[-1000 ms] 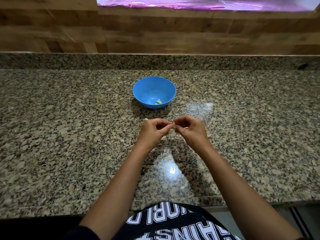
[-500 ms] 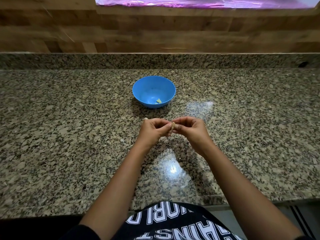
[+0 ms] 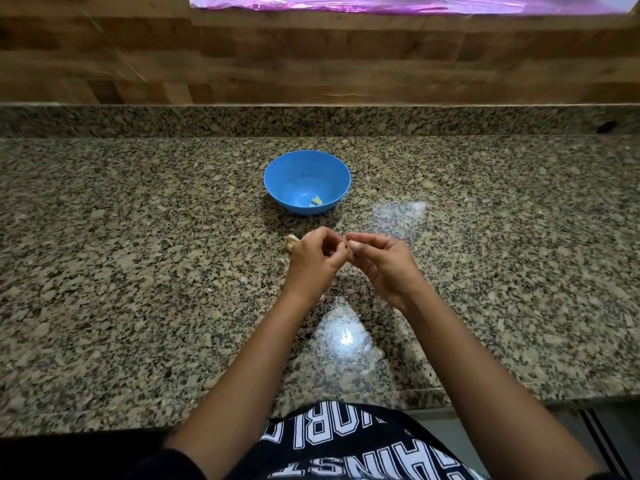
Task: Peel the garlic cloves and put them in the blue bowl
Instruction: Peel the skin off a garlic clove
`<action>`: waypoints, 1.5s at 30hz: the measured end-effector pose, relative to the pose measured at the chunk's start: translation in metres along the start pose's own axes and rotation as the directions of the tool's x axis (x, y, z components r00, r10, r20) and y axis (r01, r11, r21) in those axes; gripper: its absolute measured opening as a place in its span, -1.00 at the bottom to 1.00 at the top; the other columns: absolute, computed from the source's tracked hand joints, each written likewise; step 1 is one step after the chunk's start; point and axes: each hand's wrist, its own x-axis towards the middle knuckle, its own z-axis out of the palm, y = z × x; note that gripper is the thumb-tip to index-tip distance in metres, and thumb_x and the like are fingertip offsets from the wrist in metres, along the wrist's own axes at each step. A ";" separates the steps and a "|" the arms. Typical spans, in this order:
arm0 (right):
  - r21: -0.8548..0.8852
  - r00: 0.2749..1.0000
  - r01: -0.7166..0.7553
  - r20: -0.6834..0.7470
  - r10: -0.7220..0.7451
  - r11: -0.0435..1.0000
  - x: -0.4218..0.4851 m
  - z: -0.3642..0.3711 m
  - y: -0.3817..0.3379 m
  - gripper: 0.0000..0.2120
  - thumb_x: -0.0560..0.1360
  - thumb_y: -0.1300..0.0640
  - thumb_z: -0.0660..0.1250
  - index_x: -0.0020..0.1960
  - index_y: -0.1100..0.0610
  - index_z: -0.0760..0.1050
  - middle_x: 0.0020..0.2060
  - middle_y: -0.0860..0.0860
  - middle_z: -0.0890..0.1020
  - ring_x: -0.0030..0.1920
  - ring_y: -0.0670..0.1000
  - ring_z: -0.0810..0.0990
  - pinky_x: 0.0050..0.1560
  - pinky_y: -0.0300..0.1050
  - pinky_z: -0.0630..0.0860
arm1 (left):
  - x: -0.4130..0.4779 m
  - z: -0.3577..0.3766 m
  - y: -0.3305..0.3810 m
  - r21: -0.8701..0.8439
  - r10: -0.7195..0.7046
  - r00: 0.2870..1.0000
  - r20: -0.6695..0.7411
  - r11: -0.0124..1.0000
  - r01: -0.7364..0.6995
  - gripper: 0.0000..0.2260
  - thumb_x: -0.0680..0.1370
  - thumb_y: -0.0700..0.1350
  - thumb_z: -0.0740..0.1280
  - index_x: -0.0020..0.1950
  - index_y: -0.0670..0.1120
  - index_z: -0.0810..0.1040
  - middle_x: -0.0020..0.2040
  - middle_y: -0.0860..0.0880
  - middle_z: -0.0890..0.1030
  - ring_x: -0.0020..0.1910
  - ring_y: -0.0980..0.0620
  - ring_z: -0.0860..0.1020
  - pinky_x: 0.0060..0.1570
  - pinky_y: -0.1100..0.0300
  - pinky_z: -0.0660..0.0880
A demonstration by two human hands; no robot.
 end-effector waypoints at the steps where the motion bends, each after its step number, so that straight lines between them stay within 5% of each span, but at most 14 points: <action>1: 0.055 0.999 -0.033 -0.002 0.033 0.998 0.001 -0.001 -0.001 -0.85 0.48 0.46 0.23 0.02 0.38 0.51 -0.13 0.21 0.62 -0.13 0.08 0.65 -0.03 -0.16 0.61 | 0.000 -0.001 0.000 -0.004 -0.003 1.000 -0.023 1.000 0.003 -0.94 0.51 -0.16 0.38 -0.13 -0.13 0.54 -0.20 -0.02 0.59 -0.24 0.10 0.54 -0.25 0.45 0.44; 4: 0.150 0.996 -0.094 0.008 0.094 0.984 0.002 -0.006 -0.003 -0.79 0.50 0.45 0.19 0.10 0.39 0.49 -0.07 0.23 0.61 -0.09 0.08 0.66 -0.02 -0.14 0.61 | 0.000 -0.003 -0.003 0.015 0.009 1.000 0.011 1.000 -0.009 -0.94 0.50 -0.23 0.35 -0.08 -0.10 0.52 -0.11 -0.07 0.60 -0.16 0.06 0.56 -0.19 0.41 0.48; 8: 0.139 0.997 -0.081 0.006 0.081 0.987 0.003 -0.005 -0.002 -0.84 0.49 0.46 0.21 0.02 0.38 0.51 -0.14 0.22 0.64 -0.12 0.08 0.66 -0.06 -0.16 0.62 | -0.003 -0.005 -0.001 -0.095 0.039 0.997 0.073 0.995 -0.032 -0.83 0.48 -0.26 0.36 -0.03 -0.02 0.46 -0.05 -0.04 0.58 -0.08 0.06 0.58 -0.16 0.08 0.62; 17: -0.088 0.999 0.025 0.048 -0.021 0.996 0.001 -0.007 -0.008 -0.90 0.43 0.44 0.28 -0.09 0.35 0.53 -0.25 0.14 0.63 -0.26 0.01 0.64 -0.14 -0.20 0.61 | 0.002 -0.009 0.006 -0.048 0.224 0.966 0.126 0.974 -0.220 -0.80 0.50 -0.21 0.39 -0.06 -0.06 0.37 -0.14 0.09 0.50 -0.11 0.09 0.54 -0.15 0.21 0.57; 22: -0.086 0.993 0.031 0.116 -0.021 0.996 0.002 -0.011 -0.011 -0.86 0.42 0.43 0.29 -0.03 0.38 0.52 -0.22 0.15 0.65 -0.20 0.02 0.65 -0.12 -0.23 0.61 | 0.004 -0.010 0.004 -0.175 0.126 0.987 0.097 0.979 -0.108 -0.76 0.49 -0.22 0.39 -0.17 0.02 0.36 -0.17 0.05 0.55 -0.10 0.19 0.56 -0.10 0.25 0.58; 27: -0.142 0.988 0.118 0.113 -0.103 0.983 0.002 -0.011 -0.005 -0.91 0.41 0.41 0.32 -0.10 0.35 0.55 -0.25 0.16 0.66 -0.23 0.04 0.65 -0.15 -0.22 0.61 | 0.007 -0.011 0.000 -0.275 0.036 0.985 0.171 0.961 0.013 -0.73 0.49 -0.29 0.37 -0.21 -0.02 0.33 -0.19 -0.01 0.54 -0.14 0.08 0.57 -0.02 0.08 0.60; 32: -0.252 0.986 0.149 0.109 -0.125 0.956 0.003 -0.009 -0.001 -0.93 0.42 0.42 0.33 -0.11 0.35 0.56 -0.28 0.16 0.66 -0.26 0.06 0.64 -0.15 -0.19 0.61 | 0.007 -0.010 0.003 -0.291 -0.054 0.970 0.239 0.949 0.125 -0.70 0.51 -0.40 0.26 -0.23 -0.06 0.26 -0.22 -0.03 0.46 -0.20 0.09 0.49 -0.08 0.18 0.54; 37: -0.289 0.988 0.137 0.105 -0.111 0.947 0.002 -0.009 0.001 -0.93 0.43 0.42 0.32 -0.12 0.33 0.56 -0.32 0.12 0.66 -0.30 0.01 0.63 -0.19 -0.21 0.60 | 0.006 -0.007 0.000 -0.253 -0.105 0.946 0.305 0.949 0.187 -0.71 0.54 -0.39 0.19 -0.23 -0.04 0.26 -0.22 -0.04 0.42 -0.16 -0.02 0.43 -0.09 -0.01 0.46; 45: -0.131 0.996 0.067 -0.043 -0.073 0.989 0.006 -0.015 -0.002 -0.91 0.47 0.42 0.26 -0.06 0.36 0.53 -0.25 0.18 0.62 -0.26 0.03 0.64 -0.15 -0.22 0.62 | 0.000 -0.007 -0.008 -0.122 -0.152 0.951 0.270 0.974 0.191 -0.73 0.58 -0.36 0.13 -0.17 0.00 0.34 -0.12 -0.04 0.46 -0.16 0.08 0.46 -0.22 0.26 0.43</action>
